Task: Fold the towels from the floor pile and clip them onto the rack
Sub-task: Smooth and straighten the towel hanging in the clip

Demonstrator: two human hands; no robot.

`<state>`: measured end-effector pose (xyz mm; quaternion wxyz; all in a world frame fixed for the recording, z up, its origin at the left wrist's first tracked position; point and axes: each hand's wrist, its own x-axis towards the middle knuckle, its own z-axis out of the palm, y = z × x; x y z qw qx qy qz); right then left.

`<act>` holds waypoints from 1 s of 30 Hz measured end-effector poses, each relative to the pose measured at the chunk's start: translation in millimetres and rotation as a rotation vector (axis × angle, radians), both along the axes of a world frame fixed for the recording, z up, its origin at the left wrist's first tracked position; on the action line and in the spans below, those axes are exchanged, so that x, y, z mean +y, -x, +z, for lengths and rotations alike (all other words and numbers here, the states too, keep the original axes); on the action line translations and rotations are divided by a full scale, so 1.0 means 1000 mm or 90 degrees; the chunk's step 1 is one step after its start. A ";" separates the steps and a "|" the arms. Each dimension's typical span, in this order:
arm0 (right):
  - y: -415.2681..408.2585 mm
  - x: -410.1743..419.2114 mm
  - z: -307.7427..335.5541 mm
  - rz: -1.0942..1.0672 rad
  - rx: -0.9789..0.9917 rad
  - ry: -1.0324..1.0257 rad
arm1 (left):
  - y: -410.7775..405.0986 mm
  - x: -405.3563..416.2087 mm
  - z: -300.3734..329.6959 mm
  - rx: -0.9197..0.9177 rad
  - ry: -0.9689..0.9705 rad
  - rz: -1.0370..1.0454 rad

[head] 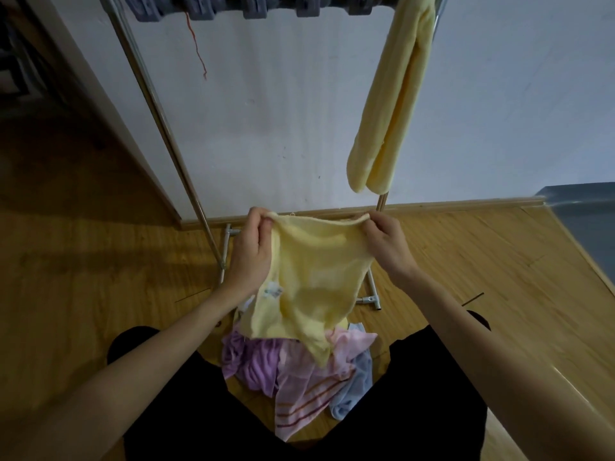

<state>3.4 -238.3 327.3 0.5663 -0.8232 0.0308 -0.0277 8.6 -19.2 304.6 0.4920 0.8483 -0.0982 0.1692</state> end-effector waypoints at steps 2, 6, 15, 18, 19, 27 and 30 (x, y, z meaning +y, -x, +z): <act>0.001 0.003 0.001 -0.007 0.084 -0.055 | -0.002 0.002 0.010 0.019 -0.010 -0.030; 0.006 0.007 0.008 -0.017 0.167 -0.180 | -0.010 0.010 0.024 0.115 -0.026 -0.046; -0.001 -0.011 0.002 0.013 -0.038 -0.184 | -0.006 0.041 0.038 0.290 -0.205 -0.236; 0.000 -0.011 -0.002 0.010 -0.100 -0.136 | 0.001 0.042 0.041 0.329 -0.243 -0.312; 0.000 -0.011 -0.005 0.001 -0.112 -0.133 | 0.002 0.041 0.040 0.341 -0.253 -0.323; 0.013 -0.014 -0.018 -0.094 -0.306 0.090 | 0.007 0.023 0.039 0.230 -0.019 -0.085; 0.022 -0.014 -0.014 -0.033 -0.398 0.142 | 0.008 0.015 0.045 0.246 0.078 -0.028</act>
